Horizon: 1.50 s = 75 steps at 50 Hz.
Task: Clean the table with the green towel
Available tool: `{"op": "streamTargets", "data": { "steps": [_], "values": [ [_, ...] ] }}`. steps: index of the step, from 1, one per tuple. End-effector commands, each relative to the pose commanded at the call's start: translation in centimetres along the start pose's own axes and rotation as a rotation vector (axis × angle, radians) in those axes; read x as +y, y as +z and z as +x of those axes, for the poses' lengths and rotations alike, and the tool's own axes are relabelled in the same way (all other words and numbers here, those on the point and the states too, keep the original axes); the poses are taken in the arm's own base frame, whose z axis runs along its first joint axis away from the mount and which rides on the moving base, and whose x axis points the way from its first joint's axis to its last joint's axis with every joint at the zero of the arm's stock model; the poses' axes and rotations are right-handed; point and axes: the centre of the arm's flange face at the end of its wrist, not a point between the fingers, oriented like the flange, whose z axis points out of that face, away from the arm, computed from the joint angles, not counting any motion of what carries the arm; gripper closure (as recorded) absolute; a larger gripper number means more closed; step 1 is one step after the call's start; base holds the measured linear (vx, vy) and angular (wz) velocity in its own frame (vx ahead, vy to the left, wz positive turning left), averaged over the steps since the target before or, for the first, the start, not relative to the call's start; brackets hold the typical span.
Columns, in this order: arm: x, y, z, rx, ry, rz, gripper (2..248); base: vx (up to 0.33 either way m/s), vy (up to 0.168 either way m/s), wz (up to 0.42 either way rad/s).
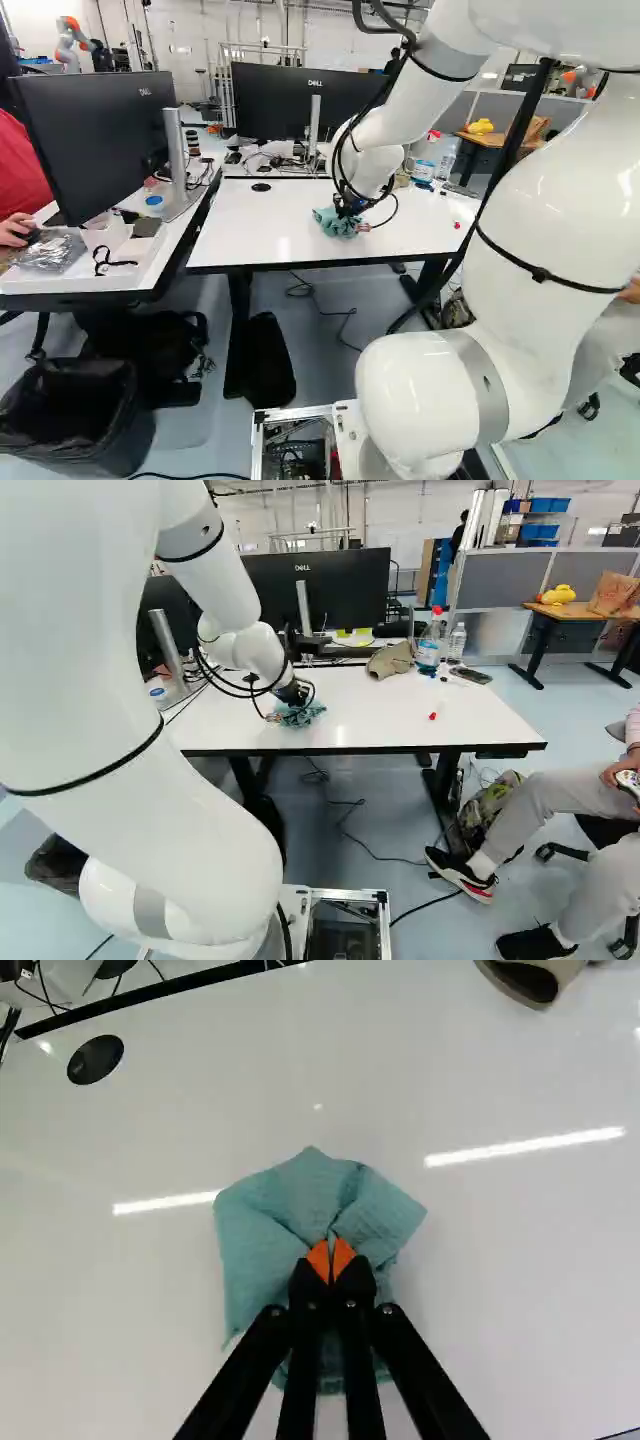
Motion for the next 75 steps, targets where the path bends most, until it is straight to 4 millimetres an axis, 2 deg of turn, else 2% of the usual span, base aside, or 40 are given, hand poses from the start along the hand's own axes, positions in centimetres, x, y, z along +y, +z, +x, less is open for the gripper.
{"op": "streamTargets", "data": {
  "steps": [20, 28, 35, 43, 59, 75],
  "values": [
    [0.0, 0.0, -0.2, -0.020, 0.000, 0.000, 225, 0.000, 0.000, 0.000],
    [0.2, -0.6, -1.0, -0.021, 0.001, -0.001, 225, 0.000, 0.000, 0.000],
    [0.9, -1.1, -1.7, -0.020, 0.013, -0.010, 225, 0.000, 0.000, 0.000],
    [2.1, -1.2, -1.6, -0.018, 0.036, -0.026, 225, 0.000, 0.003, 0.014],
    [3.9, -0.2, 0.2, -0.013, 0.074, -0.053, 225, 0.000, 0.001, 0.002],
    [4.0, 1.7, 2.8, -0.007, 0.076, -0.054, 225, 0.000, 0.000, 0.000]
  ]
}}
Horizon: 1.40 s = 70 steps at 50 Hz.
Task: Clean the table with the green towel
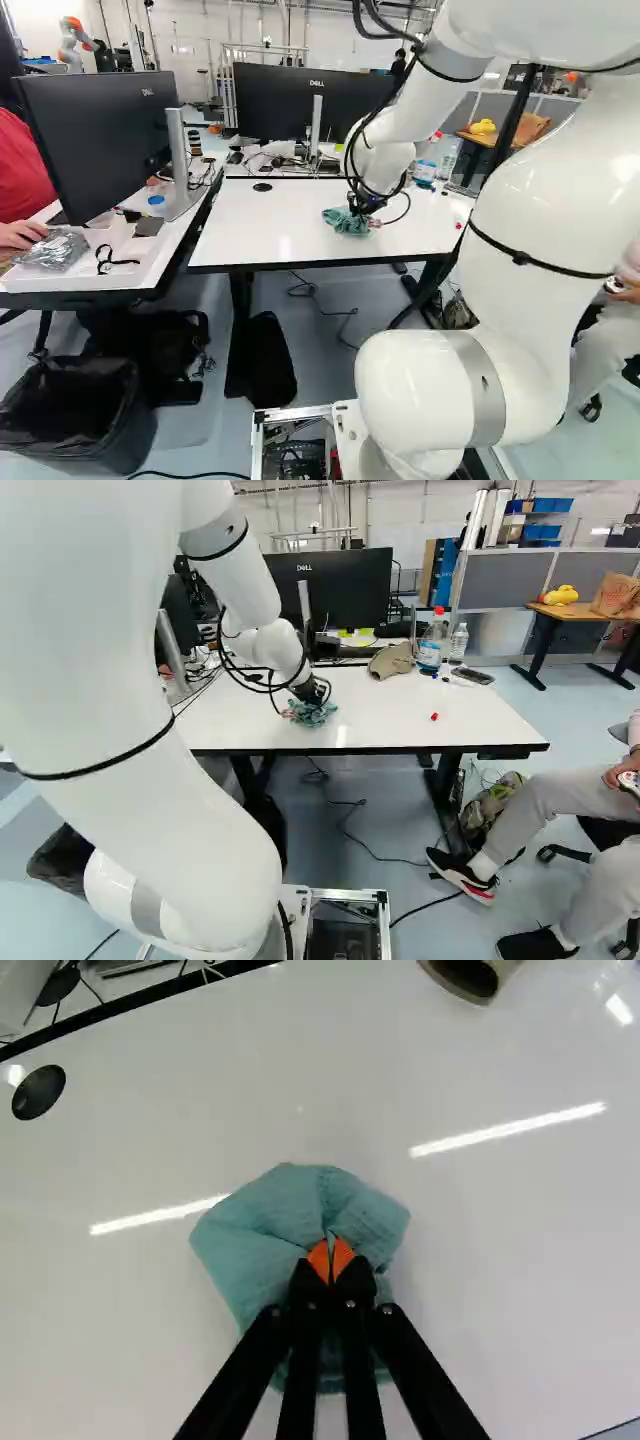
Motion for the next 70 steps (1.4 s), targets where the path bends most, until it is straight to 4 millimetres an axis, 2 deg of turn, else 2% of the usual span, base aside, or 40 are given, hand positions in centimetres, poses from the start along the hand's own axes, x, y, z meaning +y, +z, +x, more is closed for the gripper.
{"op": "streamTargets", "data": {
  "steps": [18, 34, 50, 70],
  "values": [
    [-1.5, 2.0, 2.6, 0.007, -0.018, 0.015, 225, 0.000, 0.000, 0.000],
    [-4.0, 3.0, 3.5, 0.010, -0.054, 0.041, 225, 0.000, 0.000, 0.000],
    [-6.6, 2.7, 2.7, 0.004, -0.096, 0.071, 225, 0.000, 0.000, 0.000],
    [-8.1, 0.9, 0.0, -0.009, -0.135, 0.097, 225, 0.000, 0.000, 0.000]
  ]
}}
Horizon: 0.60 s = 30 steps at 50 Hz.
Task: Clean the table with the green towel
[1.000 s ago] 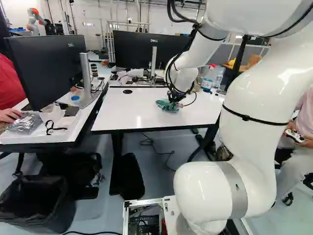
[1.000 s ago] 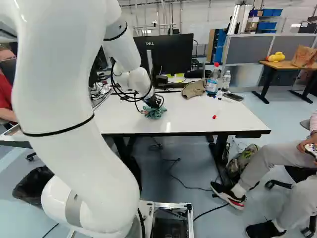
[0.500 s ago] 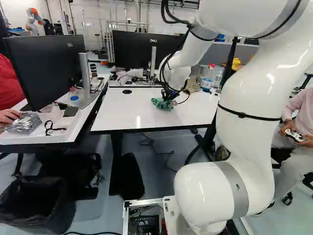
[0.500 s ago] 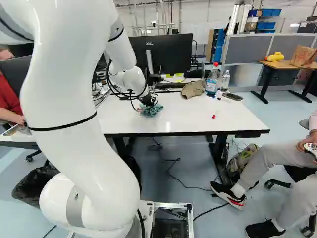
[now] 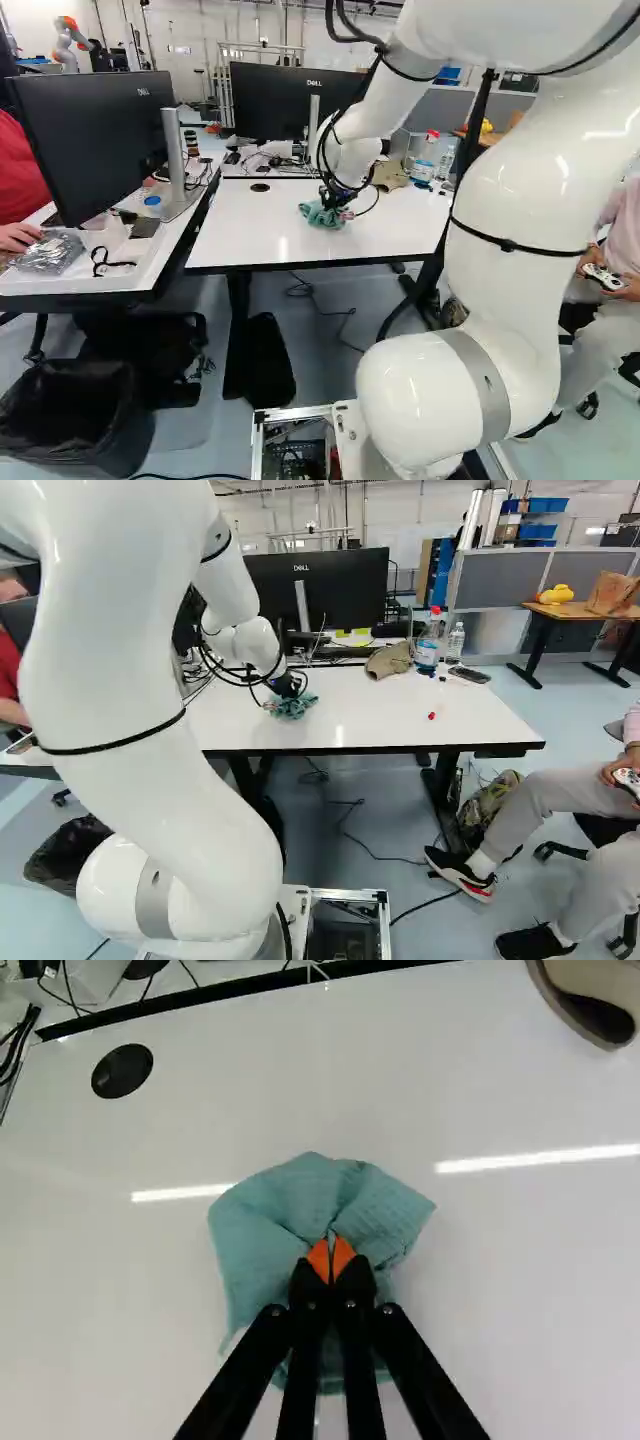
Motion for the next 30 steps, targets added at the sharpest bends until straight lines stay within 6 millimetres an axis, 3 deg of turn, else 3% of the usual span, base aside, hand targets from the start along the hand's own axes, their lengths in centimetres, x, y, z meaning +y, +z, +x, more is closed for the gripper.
{"op": "streamTargets", "data": {
  "steps": [30],
  "values": [
    [0.5, -3.5, -4.9, -0.012, -0.004, 0.001, 225, 0.000, 0.000, 0.000]
  ]
}}
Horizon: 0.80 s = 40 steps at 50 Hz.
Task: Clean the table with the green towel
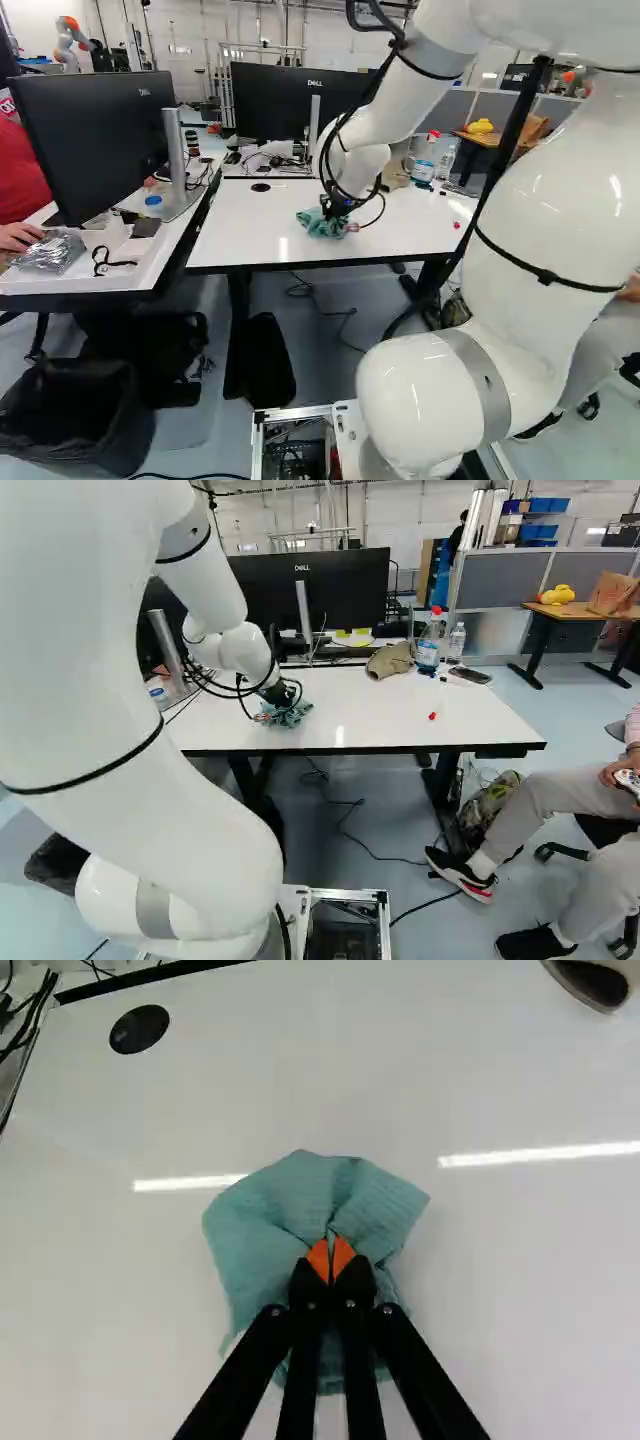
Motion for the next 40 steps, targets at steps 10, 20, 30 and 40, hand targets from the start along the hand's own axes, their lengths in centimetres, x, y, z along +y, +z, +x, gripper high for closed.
{"op": "streamTargets", "data": {
  "steps": [10, 20, 30, 40],
  "values": [
    [0.2, -0.3, -0.5, 0.000, 0.002, -0.001, 225, 0.000, 0.000, 0.000],
    [0.2, -0.9, -0.4, 0.013, 0.002, 0.001, 225, 0.000, 0.000, 0.000],
    [0.1, -2.1, -0.1, 0.039, 0.001, 0.005, 225, 0.000, 0.000, 0.000],
    [-1.0, -3.2, 0.1, 0.065, -0.019, 0.024, 225, 0.000, 0.000, 0.000]
  ]
}}
